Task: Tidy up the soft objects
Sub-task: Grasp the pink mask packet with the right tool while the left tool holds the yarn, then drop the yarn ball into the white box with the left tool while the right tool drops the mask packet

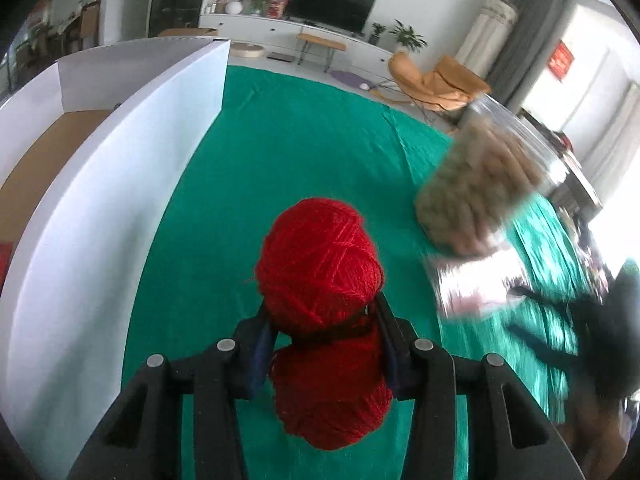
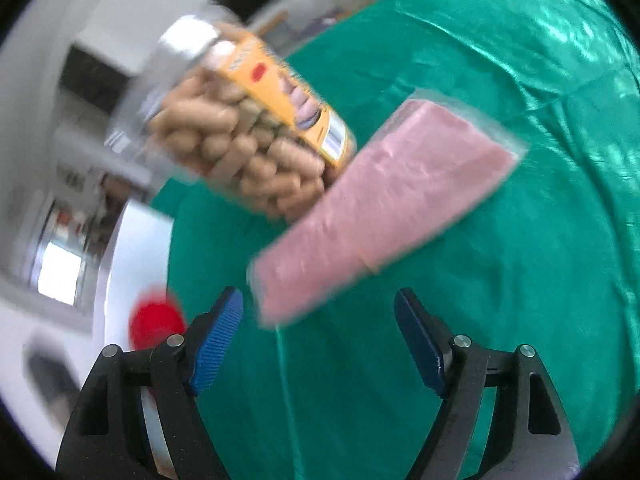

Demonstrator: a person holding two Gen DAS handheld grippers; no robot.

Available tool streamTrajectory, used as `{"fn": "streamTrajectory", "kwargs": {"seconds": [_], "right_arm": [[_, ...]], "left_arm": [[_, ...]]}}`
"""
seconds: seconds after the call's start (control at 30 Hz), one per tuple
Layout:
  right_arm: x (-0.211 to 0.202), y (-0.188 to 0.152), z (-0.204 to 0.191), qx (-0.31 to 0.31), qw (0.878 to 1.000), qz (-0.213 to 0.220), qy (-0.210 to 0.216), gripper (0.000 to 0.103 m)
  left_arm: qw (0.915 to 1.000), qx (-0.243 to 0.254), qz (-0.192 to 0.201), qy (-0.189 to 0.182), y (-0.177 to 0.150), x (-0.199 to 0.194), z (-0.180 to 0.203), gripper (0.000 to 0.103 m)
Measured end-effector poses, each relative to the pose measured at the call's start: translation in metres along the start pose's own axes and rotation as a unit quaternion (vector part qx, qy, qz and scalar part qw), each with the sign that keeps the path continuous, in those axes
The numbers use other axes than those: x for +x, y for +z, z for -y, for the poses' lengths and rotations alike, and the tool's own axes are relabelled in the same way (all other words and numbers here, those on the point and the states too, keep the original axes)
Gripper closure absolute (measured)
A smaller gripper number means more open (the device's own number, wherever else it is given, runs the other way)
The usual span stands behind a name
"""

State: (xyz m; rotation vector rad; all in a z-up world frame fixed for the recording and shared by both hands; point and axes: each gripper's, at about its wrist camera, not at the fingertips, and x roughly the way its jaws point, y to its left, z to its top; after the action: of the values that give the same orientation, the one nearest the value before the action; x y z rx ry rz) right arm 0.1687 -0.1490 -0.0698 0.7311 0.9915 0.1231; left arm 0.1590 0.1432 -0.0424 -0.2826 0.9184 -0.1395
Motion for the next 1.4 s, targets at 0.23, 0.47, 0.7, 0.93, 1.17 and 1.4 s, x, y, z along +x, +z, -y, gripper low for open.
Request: {"fn": "streamTrajectory", "kwargs": {"seconds": [0.23,0.47,0.7,0.93,1.17,1.4], "right_arm": [[0.011,0.01,0.001,-0.034,0.995,-0.02,-0.096,0.09],[-0.033,0.058,0.05,-0.133,0.973,-0.071,-0.178,0.065],[-0.02,0.093,0.037,-0.064,0.978,-0.051,-0.193,0.023],[0.018,0.08,0.007,-0.177,0.929,-0.087,-0.313,0.078],[-0.032,0.135,-0.087,-0.238,0.936,-0.001,-0.261,0.088],[-0.036,0.15,-0.213,-0.324,0.924,0.006,-0.204,0.088]], "left_arm": [[0.9984,0.053,-0.01,-0.015,-0.038,-0.037,-0.001,0.058],[0.9985,0.047,-0.005,-0.028,-0.049,-0.056,-0.009,0.058],[0.9983,0.053,-0.01,-0.023,-0.043,-0.052,0.002,0.058],[0.9984,0.054,-0.003,-0.016,-0.019,-0.07,0.003,0.058],[0.9975,0.06,0.032,-0.019,0.064,-0.092,0.019,0.058],[0.9976,0.033,0.053,-0.028,0.111,-0.117,0.005,0.058]]}}
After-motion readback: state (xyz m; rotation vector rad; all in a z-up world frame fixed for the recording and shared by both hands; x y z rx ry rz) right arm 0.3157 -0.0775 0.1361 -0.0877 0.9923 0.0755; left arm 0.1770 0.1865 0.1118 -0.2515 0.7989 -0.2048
